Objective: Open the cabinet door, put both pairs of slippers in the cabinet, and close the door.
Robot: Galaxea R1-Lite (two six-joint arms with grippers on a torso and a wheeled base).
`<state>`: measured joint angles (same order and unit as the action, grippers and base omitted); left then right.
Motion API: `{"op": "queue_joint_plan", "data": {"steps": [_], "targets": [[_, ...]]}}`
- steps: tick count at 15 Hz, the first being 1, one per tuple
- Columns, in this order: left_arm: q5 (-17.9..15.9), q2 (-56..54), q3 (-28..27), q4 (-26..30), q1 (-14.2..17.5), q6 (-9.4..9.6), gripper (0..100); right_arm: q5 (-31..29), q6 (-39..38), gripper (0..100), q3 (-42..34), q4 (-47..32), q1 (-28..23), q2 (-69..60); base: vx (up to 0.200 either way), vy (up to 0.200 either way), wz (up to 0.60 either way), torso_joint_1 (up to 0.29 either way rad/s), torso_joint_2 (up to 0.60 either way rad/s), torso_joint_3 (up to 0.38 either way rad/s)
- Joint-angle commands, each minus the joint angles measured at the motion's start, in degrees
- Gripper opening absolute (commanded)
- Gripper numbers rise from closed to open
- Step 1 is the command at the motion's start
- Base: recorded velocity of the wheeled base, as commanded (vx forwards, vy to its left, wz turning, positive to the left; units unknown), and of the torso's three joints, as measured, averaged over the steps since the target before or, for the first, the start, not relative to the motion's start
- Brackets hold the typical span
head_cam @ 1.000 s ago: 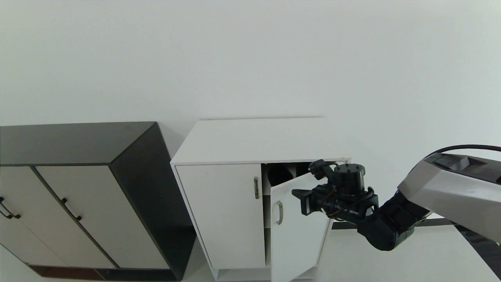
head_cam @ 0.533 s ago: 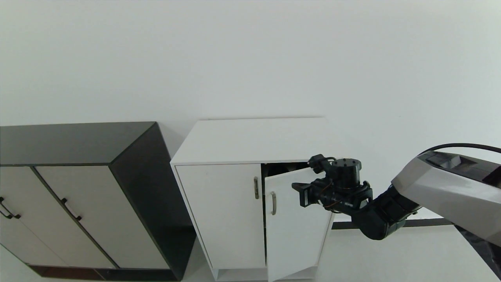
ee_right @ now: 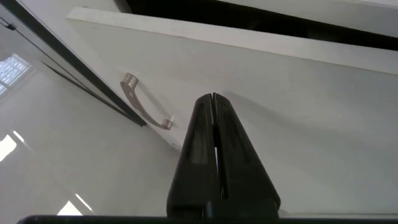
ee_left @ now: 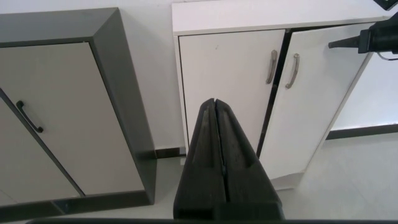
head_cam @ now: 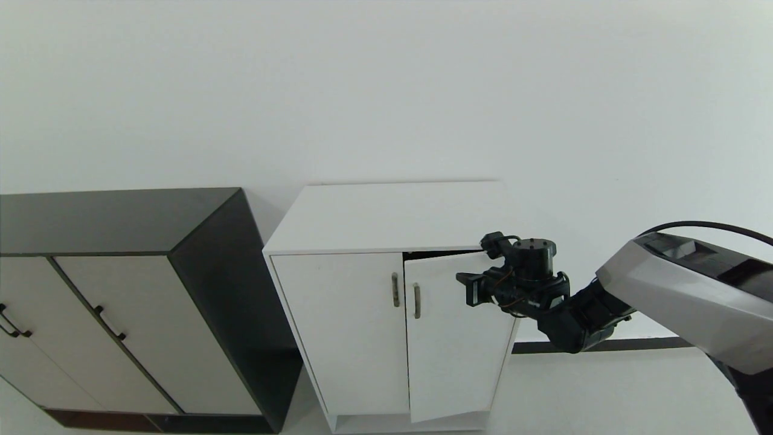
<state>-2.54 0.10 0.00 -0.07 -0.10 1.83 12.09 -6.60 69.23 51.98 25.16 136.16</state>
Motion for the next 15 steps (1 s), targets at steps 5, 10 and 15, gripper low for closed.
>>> {"op": "queue_joint_plan", "data": {"steps": [5,10,15], "targets": [[-0.01,-0.01,0.00,-0.01,0.01,0.02,0,0.04,-0.08,0,0.99,0.05,-0.29,1.48,0.000,0.000,0.00,0.000,0.00,0.000],[-0.01,-0.01,0.00,-0.01,0.01,0.02,0,0.04,-0.17,0,1.61,0.05,-0.46,2.18,0.000,0.000,0.00,0.000,0.00,0.000],[-0.01,-0.01,0.00,-0.01,0.01,0.02,0,-0.14,-0.17,0,2.93,0.05,-0.90,3.33,0.000,0.000,0.00,0.000,0.00,0.000]]}}
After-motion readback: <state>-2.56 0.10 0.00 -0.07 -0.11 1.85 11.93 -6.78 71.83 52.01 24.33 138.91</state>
